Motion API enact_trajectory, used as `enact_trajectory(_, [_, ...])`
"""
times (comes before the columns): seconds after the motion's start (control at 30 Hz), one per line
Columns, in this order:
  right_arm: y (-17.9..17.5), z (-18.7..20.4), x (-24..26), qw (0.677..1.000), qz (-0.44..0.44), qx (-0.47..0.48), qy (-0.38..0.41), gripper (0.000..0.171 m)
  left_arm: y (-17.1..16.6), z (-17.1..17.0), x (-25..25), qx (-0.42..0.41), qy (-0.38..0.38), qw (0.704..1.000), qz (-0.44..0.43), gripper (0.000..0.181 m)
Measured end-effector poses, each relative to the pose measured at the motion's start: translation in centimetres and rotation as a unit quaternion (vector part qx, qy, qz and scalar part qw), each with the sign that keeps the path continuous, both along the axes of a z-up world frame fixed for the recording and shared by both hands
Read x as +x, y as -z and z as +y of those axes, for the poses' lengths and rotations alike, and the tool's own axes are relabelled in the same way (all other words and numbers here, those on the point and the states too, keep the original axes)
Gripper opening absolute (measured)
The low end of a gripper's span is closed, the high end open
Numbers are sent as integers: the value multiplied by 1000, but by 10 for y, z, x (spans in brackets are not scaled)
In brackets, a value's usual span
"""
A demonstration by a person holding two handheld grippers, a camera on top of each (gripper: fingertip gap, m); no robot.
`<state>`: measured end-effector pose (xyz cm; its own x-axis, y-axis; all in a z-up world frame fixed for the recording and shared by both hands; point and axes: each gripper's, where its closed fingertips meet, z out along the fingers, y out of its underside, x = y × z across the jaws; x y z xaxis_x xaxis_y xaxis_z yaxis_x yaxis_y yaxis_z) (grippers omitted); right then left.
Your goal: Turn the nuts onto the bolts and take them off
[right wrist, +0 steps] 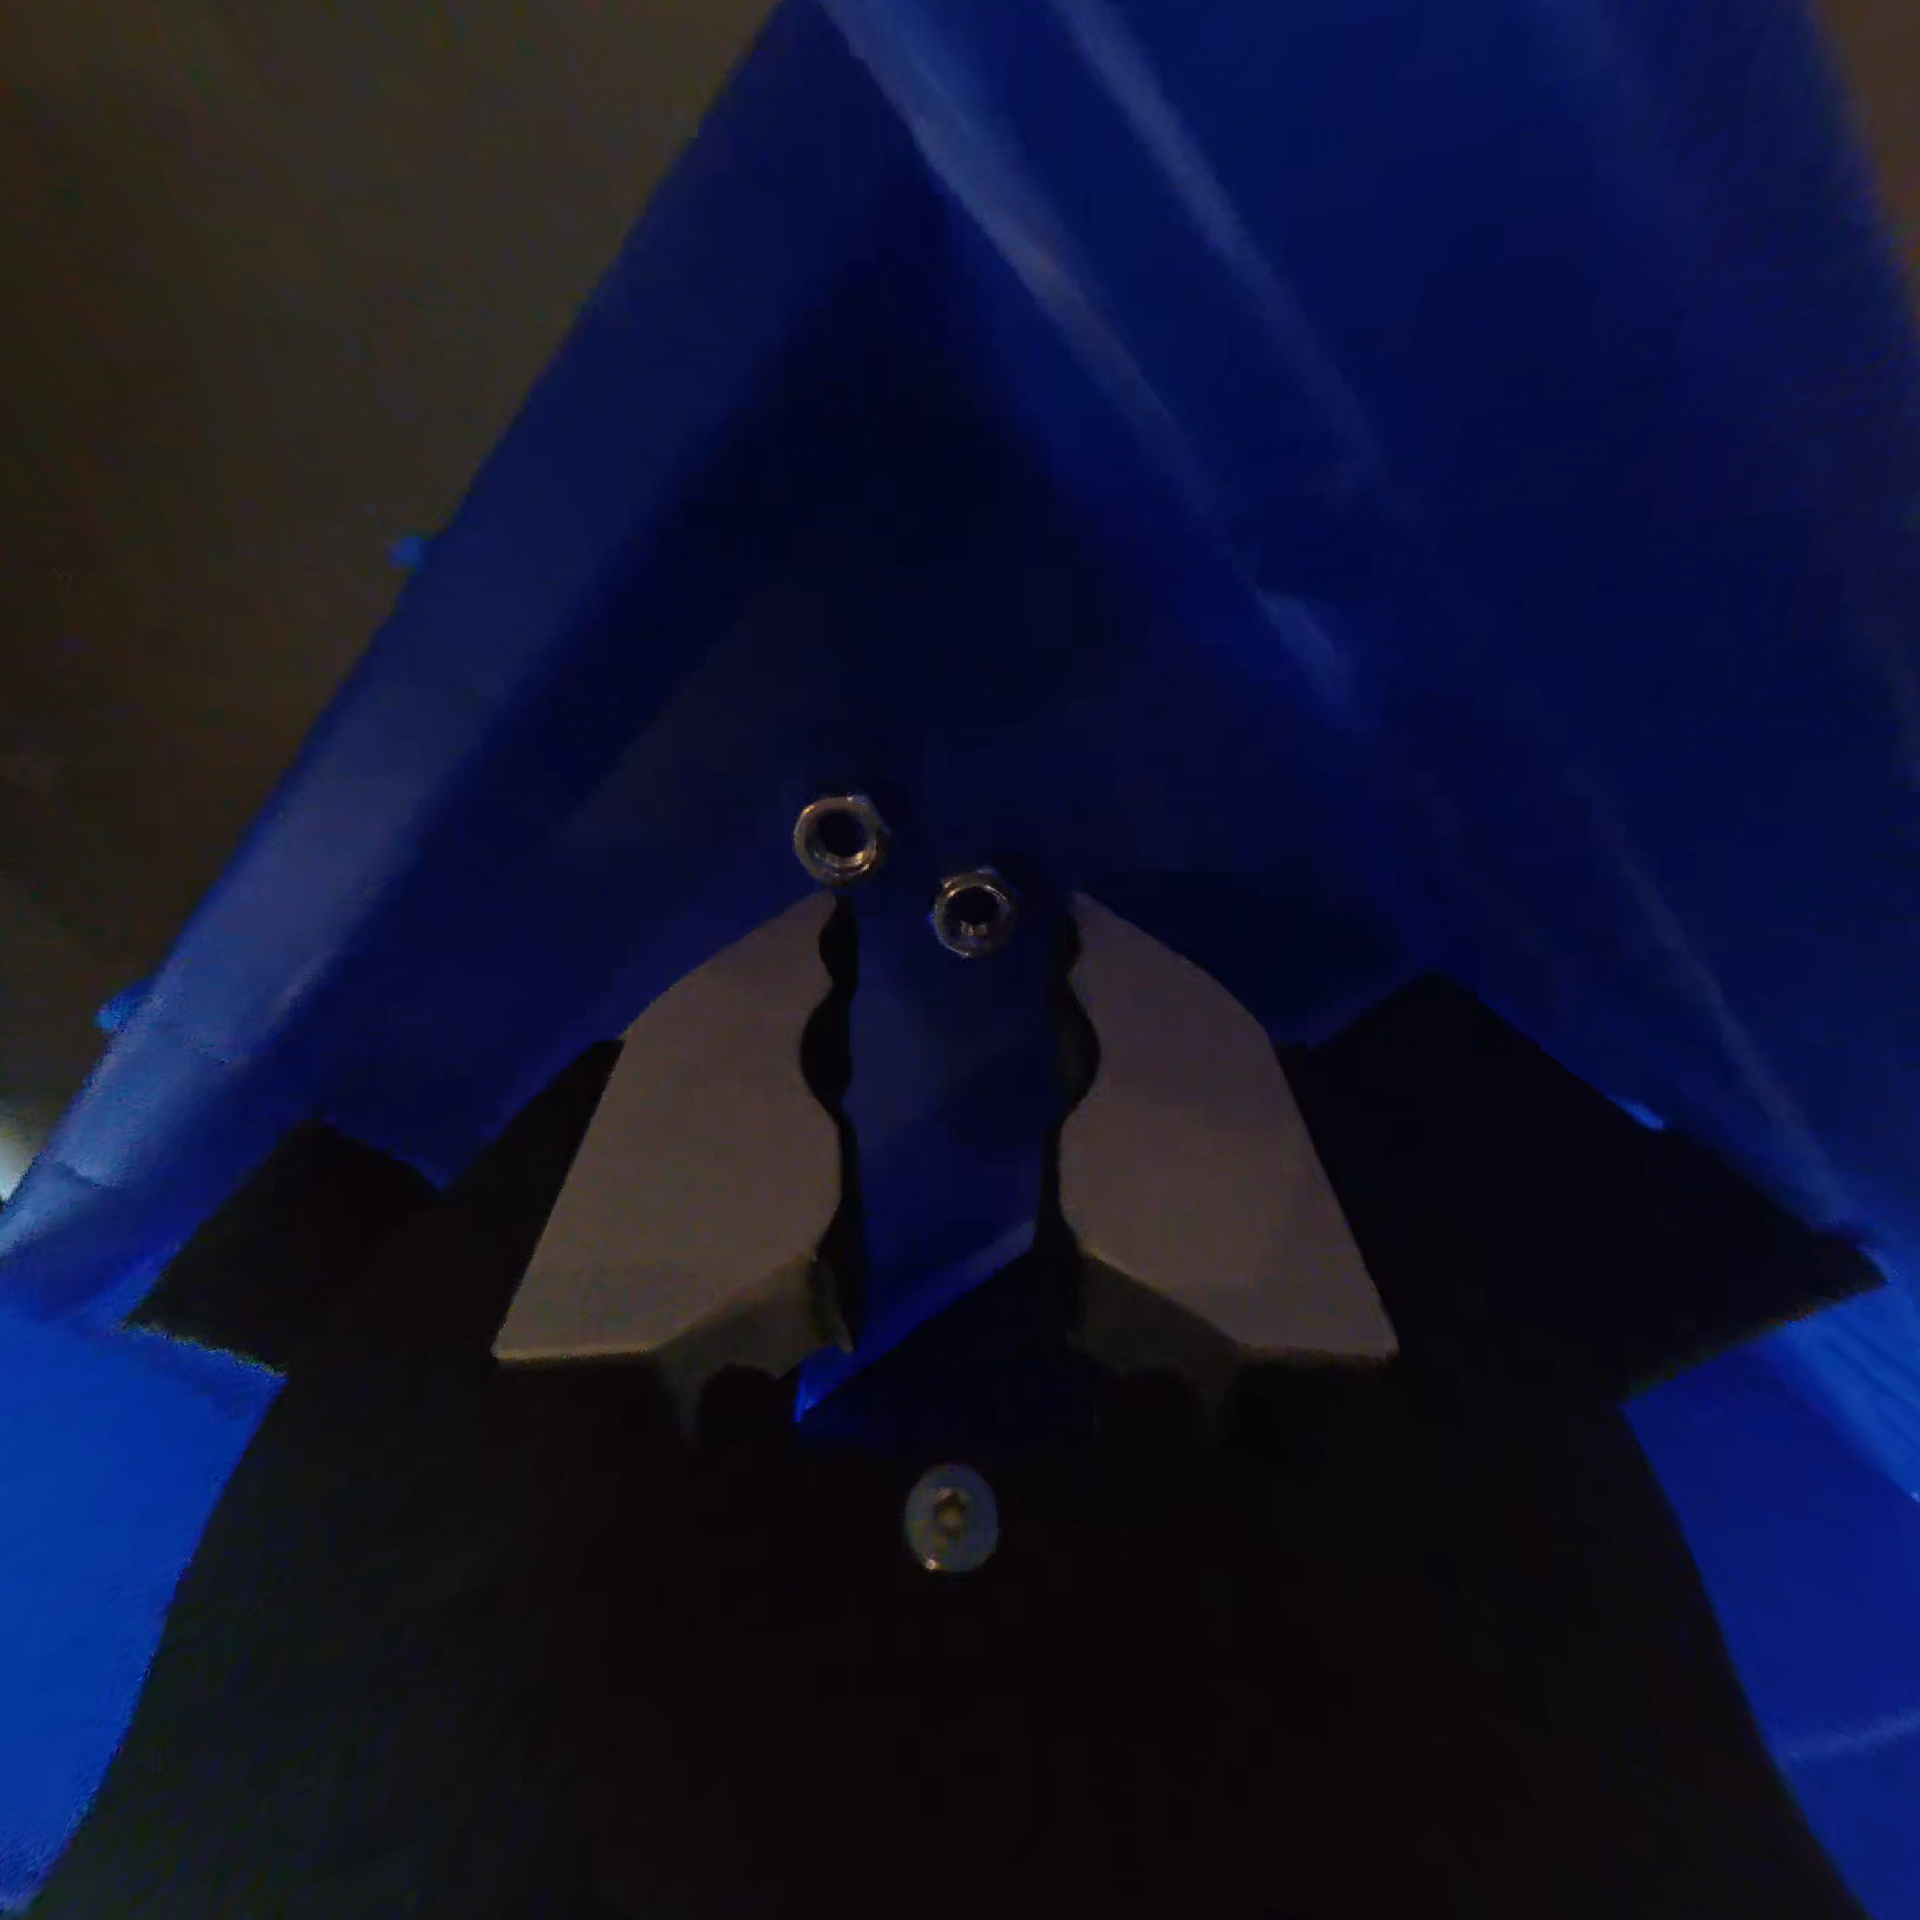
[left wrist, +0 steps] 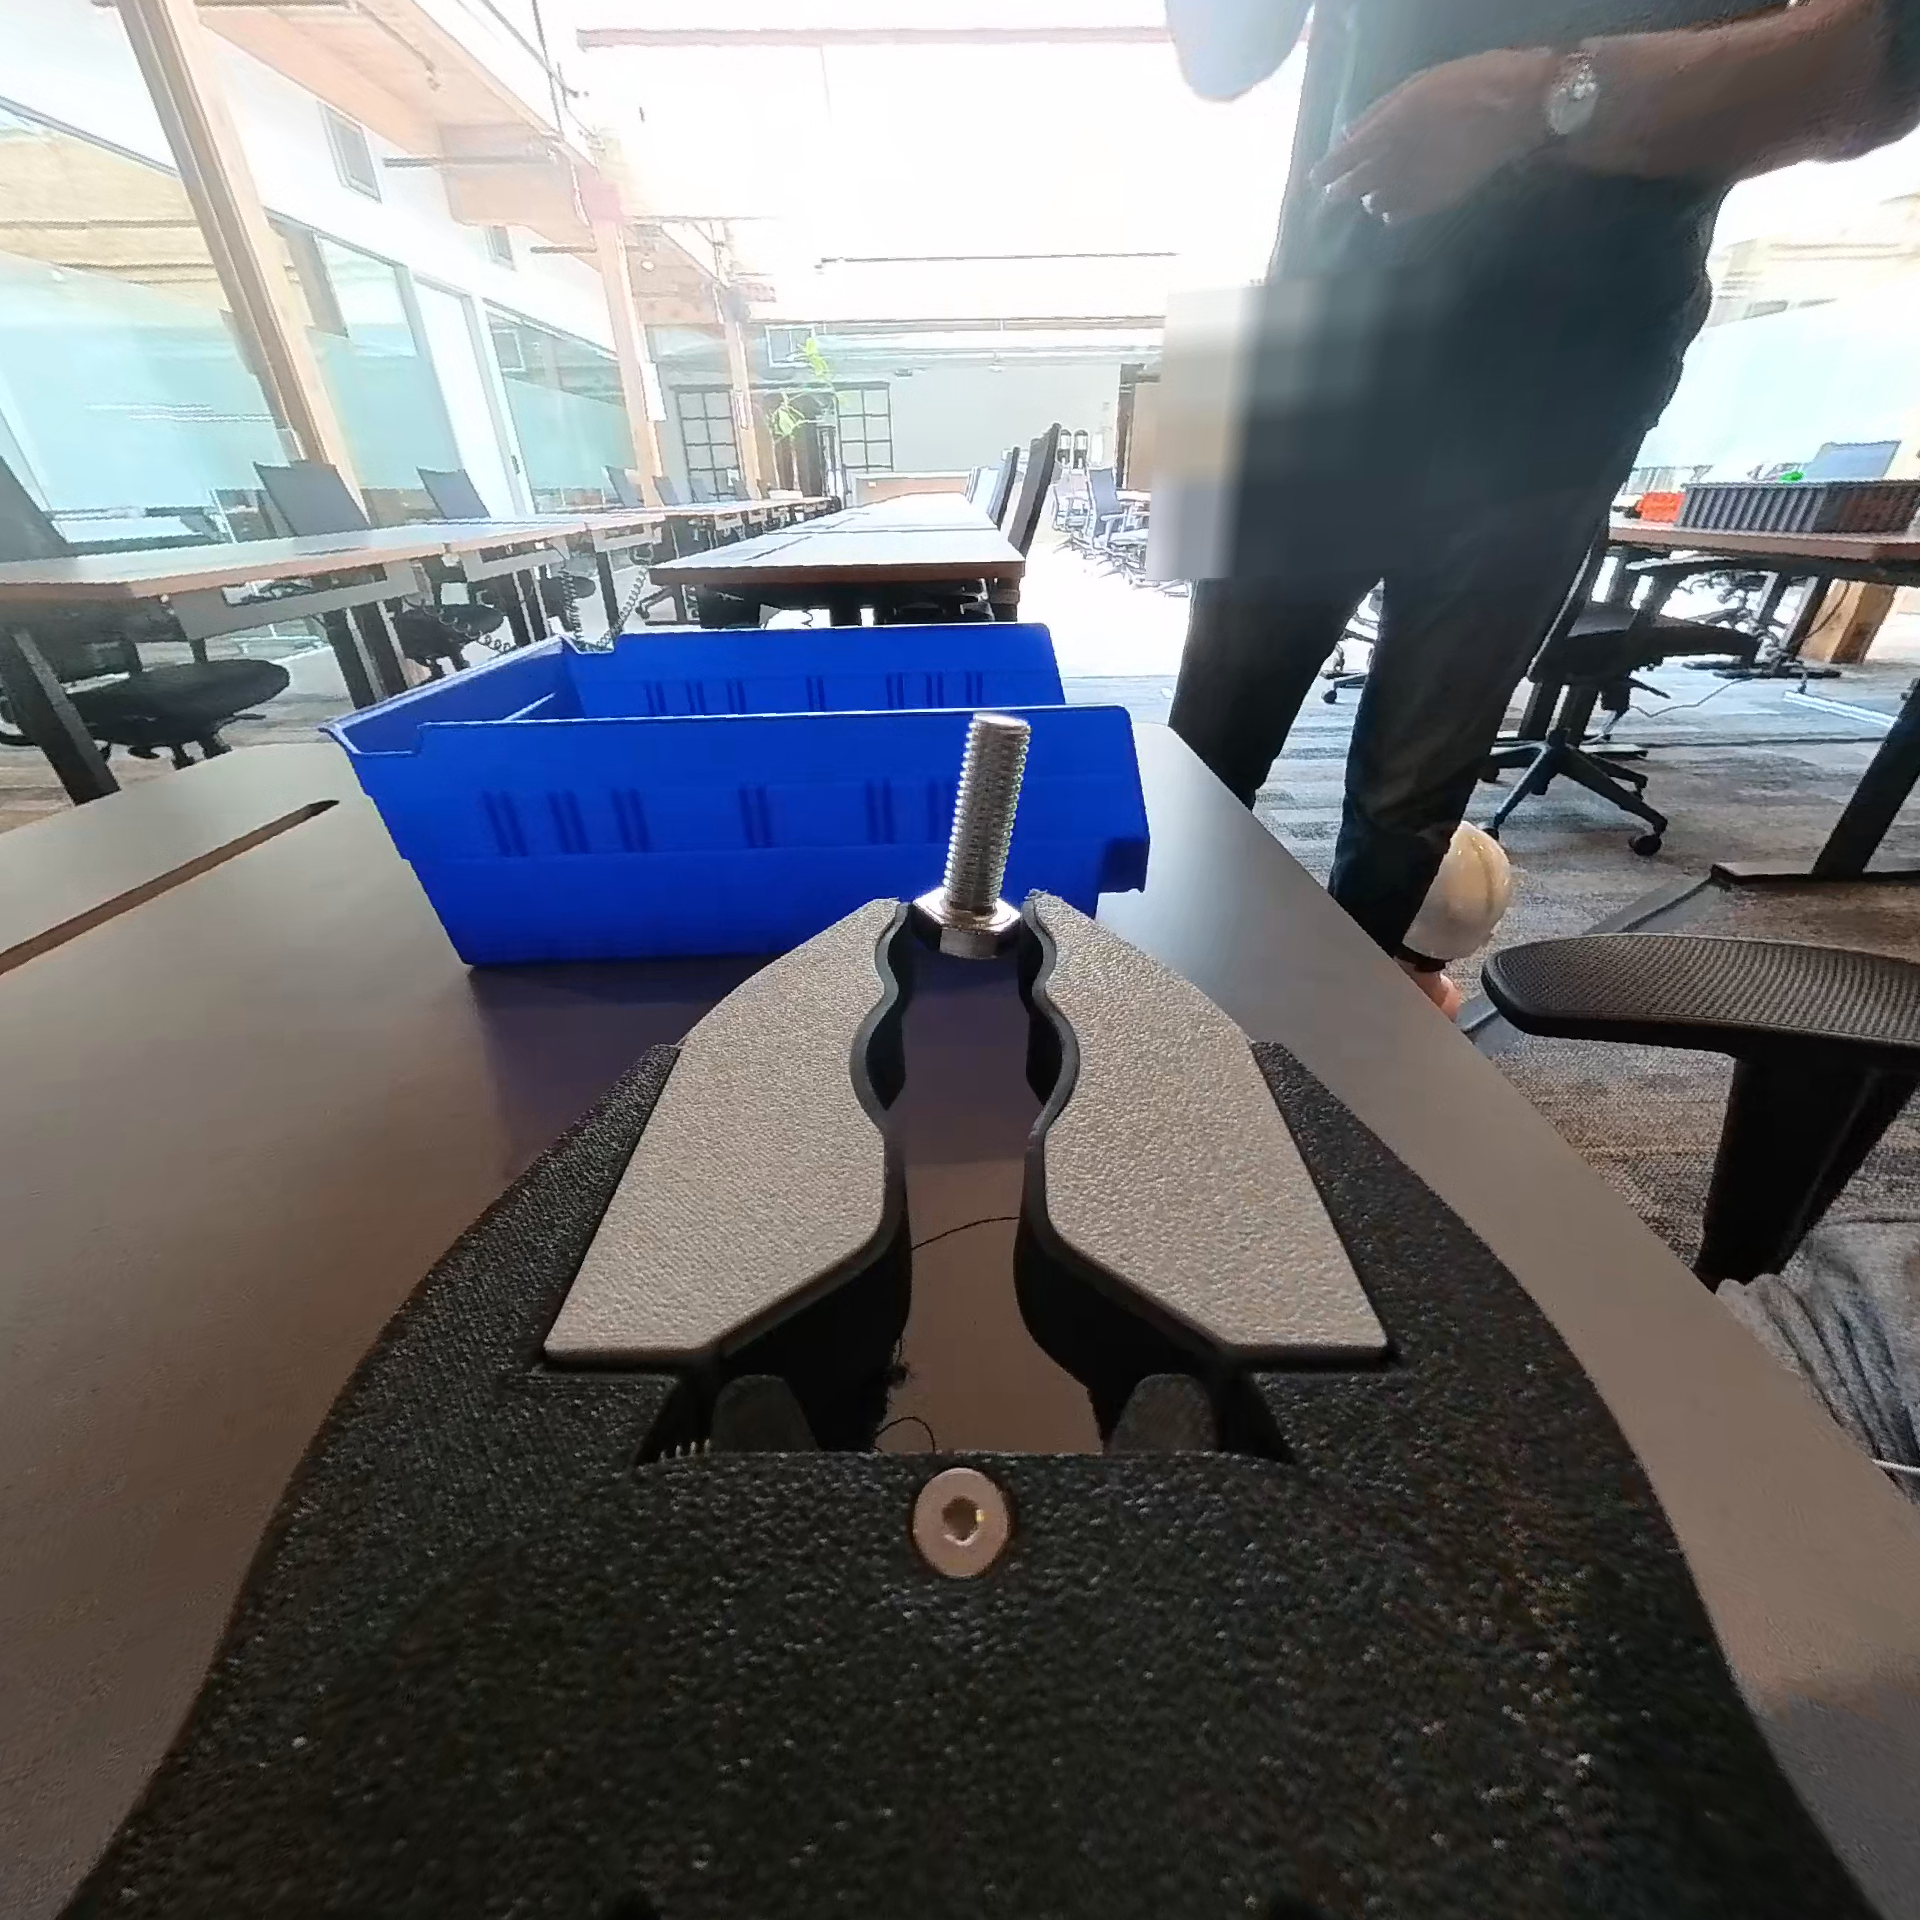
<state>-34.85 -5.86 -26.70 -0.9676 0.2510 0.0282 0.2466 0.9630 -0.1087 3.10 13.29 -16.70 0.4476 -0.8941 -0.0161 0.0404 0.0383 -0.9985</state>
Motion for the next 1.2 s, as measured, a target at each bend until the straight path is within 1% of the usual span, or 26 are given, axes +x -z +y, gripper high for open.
enact_trajectory(0.13, [3, -1, -3, 1000, -6, 4, -9, 30, -1, 1, -2, -3, -1, 1000, -5, 19])
enact_trajectory(0.2, [3, 0, -5, 1000, -6, 2, -13, 20, -1, 1, -3, -4, -2, 1000, -7, 19])
enact_trajectory(0.43, [5, 1, -8, 1000, 13, 3, -28, 18, -1, 1, -3, -6, -3, 1000, -9, 19])
enact_trajectory(0.53, [-4, -1, -3, 999, 20, 5, -31, 18, 0, 2, -3, -7, -4, 1000, -8, 19])
enact_trajectory(0.67, [-38, -5, 3, 999, 42, -13, -29, 18, 0, 2, -2, -6, -5, 1000, -6, 19])
enact_trajectory(0.8, [-87, -2, 23, 996, 74, -24, -31, 18, 0, 3, -2, -7, -7, 1000, -7, 19])
enact_trajectory(0.9, [-125, 7, 46, 995, 92, -36, -23, 18, 0, 4, -3, -6, -9, 1000, -6, 19])
enact_trajectory(1.07, [-177, 44, 98, 992, 121, -37, 12, 17, 0, 5, -3, -6, -12, 1000, -5, 19])
enact_trajectory(1.2, [-203, 86, 146, 989, 135, -26, 57, 17, 0, 5, -3, -8, -15, 1000, -7, 19])
